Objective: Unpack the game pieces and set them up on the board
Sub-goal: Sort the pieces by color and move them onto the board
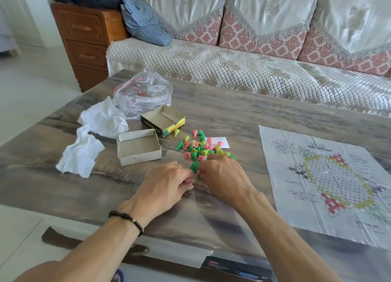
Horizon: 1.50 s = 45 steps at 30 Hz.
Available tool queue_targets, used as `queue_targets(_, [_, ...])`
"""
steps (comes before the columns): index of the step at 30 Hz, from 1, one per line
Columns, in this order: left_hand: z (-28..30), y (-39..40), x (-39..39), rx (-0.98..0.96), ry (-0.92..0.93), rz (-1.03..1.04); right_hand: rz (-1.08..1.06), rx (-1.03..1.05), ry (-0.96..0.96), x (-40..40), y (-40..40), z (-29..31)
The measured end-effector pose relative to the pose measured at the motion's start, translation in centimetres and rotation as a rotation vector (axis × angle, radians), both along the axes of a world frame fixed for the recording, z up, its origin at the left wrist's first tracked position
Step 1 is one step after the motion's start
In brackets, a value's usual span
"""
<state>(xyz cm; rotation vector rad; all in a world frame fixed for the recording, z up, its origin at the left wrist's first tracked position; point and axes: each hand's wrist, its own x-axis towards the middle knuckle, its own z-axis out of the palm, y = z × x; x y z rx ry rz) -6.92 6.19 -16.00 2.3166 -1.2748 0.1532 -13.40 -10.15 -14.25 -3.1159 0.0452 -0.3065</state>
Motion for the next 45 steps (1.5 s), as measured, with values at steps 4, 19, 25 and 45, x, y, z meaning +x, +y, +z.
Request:
queue_targets(4, [0.8, -0.2, -0.4, -0.131, 0.003, -0.037, -0.01, -0.016, 0.007, -0.4, 0.1, 0.1])
queue_targets(19, [2.3, 3.0, 1.1, -0.225, 0.283, 0.16, -0.14, 0.335, 0.047, -1.0, 1.2, 0.2])
queue_targets(25, [1.6, 2.3, 0.0, 0.056, 0.257, 0.045, -0.015, 0.45, 0.164, -2.1, 1.2, 0.4])
queue_targets(45, [0.4, -2.2, -3.7, 0.003, 0.347, -0.127, -0.057, 0.631, 0.112, -7.5, -2.1, -0.6])
